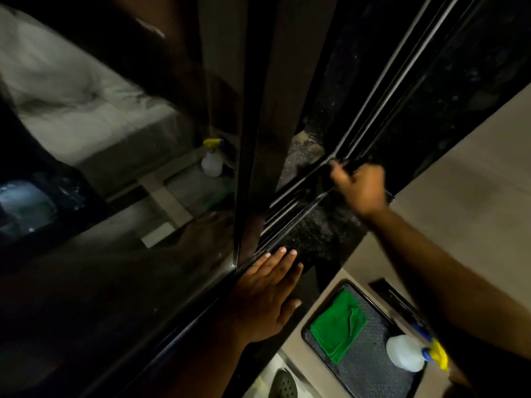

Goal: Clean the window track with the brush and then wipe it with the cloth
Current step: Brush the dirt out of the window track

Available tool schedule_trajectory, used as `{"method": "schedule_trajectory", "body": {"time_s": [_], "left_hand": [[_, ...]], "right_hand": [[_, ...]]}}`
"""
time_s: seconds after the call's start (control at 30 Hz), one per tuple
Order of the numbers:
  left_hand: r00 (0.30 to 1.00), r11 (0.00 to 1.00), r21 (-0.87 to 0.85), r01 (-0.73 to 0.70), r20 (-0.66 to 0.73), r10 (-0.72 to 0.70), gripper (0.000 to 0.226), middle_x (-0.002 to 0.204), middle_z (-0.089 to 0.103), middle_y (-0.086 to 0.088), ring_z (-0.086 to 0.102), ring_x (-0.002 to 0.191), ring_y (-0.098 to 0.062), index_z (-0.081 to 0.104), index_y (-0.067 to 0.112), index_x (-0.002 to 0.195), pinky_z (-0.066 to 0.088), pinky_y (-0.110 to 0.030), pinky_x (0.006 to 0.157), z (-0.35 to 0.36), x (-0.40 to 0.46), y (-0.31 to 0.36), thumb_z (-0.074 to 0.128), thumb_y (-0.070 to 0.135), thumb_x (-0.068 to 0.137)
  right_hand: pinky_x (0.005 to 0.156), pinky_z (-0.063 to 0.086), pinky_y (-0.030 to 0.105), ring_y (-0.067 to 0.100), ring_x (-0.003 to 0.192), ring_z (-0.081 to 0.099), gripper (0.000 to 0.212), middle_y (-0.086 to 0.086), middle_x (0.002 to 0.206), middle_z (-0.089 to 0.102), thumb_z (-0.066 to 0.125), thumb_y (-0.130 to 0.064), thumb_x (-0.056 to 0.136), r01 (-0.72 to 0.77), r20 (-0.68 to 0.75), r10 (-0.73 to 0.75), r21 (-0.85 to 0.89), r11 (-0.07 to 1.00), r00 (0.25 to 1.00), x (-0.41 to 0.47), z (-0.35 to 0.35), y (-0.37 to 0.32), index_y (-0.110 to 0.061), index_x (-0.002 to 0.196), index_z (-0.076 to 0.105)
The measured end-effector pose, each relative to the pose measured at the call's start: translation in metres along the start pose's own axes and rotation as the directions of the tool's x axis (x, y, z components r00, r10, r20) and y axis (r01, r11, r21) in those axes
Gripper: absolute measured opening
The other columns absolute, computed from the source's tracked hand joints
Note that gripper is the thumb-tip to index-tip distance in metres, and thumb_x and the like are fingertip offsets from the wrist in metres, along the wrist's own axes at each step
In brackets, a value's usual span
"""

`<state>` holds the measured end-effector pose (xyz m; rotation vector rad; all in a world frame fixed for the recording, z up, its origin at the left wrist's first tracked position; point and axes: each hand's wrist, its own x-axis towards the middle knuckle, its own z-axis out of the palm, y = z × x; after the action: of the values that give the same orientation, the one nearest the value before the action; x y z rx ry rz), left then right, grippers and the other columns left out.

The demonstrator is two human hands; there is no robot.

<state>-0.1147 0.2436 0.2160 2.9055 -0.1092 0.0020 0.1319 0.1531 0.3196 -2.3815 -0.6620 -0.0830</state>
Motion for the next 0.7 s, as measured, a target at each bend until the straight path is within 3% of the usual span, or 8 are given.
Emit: {"method": "schedule_trajectory", "body": {"time_s": [0.07, 0.13, 0.23, 0.33, 0.43, 0.53, 0.6, 0.7], "left_hand": [[1.000, 1.000, 0.011, -0.002, -0.005, 0.002, 0.063, 0.162, 0.014, -0.006, 0.009, 0.149, -0.025, 0.022, 0.019, 0.153, 0.016, -0.046, 0.120, 0.000, 0.000, -0.001, 0.025, 0.051, 0.099], [1.000, 1.000, 0.019, 0.002, -0.013, -0.002, 0.063, 0.162, 0.016, -0.007, 0.012, 0.149, -0.025, 0.024, 0.019, 0.152, 0.017, -0.045, 0.120, 0.000, 0.000, -0.001, 0.026, 0.051, 0.098], [1.000, 1.000, 0.025, -0.010, -0.025, 0.011, 0.063, 0.162, 0.015, -0.006, 0.012, 0.149, -0.025, 0.024, 0.019, 0.152, 0.014, -0.045, 0.120, 0.002, 0.001, -0.001, 0.025, 0.052, 0.098], [1.000, 0.999, 0.050, -0.004, -0.026, 0.005, 0.062, 0.160, 0.021, -0.007, 0.018, 0.147, -0.025, 0.030, 0.019, 0.150, 0.020, -0.047, 0.117, 0.001, 0.000, -0.001, 0.027, 0.052, 0.098], [1.000, 0.999, 0.033, -0.007, -0.016, 0.007, 0.062, 0.160, 0.020, -0.007, 0.018, 0.147, -0.026, 0.030, 0.018, 0.150, 0.024, -0.048, 0.117, 0.001, -0.001, -0.001, 0.028, 0.051, 0.098], [1.000, 0.999, 0.030, -0.010, -0.029, 0.011, 0.062, 0.161, 0.019, -0.007, 0.017, 0.148, -0.026, 0.030, 0.018, 0.150, 0.023, -0.048, 0.118, 0.001, -0.001, 0.000, 0.028, 0.051, 0.098], [1.000, 1.000, 0.028, -0.012, -0.024, 0.013, 0.062, 0.161, 0.016, -0.007, 0.013, 0.149, -0.026, 0.028, 0.018, 0.151, 0.019, -0.048, 0.119, 0.001, -0.001, -0.001, 0.026, 0.050, 0.099], [1.000, 1.000, 0.027, -0.011, -0.009, 0.011, 0.062, 0.162, 0.014, -0.006, 0.011, 0.149, -0.026, 0.026, 0.018, 0.152, 0.019, -0.049, 0.119, 0.001, -0.001, -0.001, 0.025, 0.051, 0.099]], "right_hand": [[0.041, 0.028, 0.039, 0.020, 0.037, 0.033, 0.064, 0.009, 0.041, 0.036, 0.059, -0.040, 0.092, -0.055, -0.203, 0.044, -0.046, 0.997, 0.978, 0.028, -0.027, 0.013, -0.006, 0.042, 0.037], [0.041, 0.017, 0.032, 0.014, 0.036, 0.027, 0.063, 0.001, 0.039, 0.029, 0.054, -0.045, 0.092, -0.055, -0.292, 0.019, -0.115, 0.992, 0.956, 0.048, -0.040, 0.016, -0.016, 0.045, 0.024], [0.054, 0.039, 0.034, 0.037, 0.056, 0.058, 0.047, 0.020, 0.059, 0.060, 0.048, -0.044, 0.091, -0.090, -0.231, 0.044, -0.193, 0.977, 0.972, 0.062, -0.028, 0.007, -0.008, 0.061, 0.053], [0.067, 0.048, 0.037, 0.038, 0.083, 0.067, 0.040, 0.026, 0.090, 0.069, 0.050, -0.035, 0.095, -0.143, -0.092, 0.130, -0.160, 0.977, 0.987, 0.055, 0.005, -0.012, 0.001, 0.092, 0.067], [0.050, 0.051, 0.030, 0.029, 0.057, 0.066, 0.038, 0.023, 0.070, 0.066, 0.052, -0.026, 0.093, -0.183, 0.074, 0.179, 0.054, 0.982, 0.981, 0.051, 0.022, -0.032, 0.004, 0.072, 0.061], [0.032, 0.036, 0.013, 0.011, 0.037, 0.052, 0.041, 0.004, 0.051, 0.053, 0.053, -0.025, 0.092, -0.263, -0.152, 0.305, 0.242, 0.934, 0.940, 0.068, 0.000, -0.031, -0.012, 0.054, 0.047], [0.049, 0.043, 0.020, 0.018, 0.053, 0.058, 0.037, 0.007, 0.061, 0.060, 0.052, -0.029, 0.093, -0.268, -0.291, 0.298, 0.139, 0.953, 0.909, 0.067, -0.013, -0.023, -0.009, 0.061, 0.054], [0.076, 0.055, 0.043, 0.040, 0.087, 0.067, 0.035, 0.028, 0.095, 0.069, 0.052, -0.028, 0.094, -0.300, -0.036, 0.299, -0.031, 0.953, 0.953, 0.054, 0.004, -0.023, 0.005, 0.090, 0.063]]}}
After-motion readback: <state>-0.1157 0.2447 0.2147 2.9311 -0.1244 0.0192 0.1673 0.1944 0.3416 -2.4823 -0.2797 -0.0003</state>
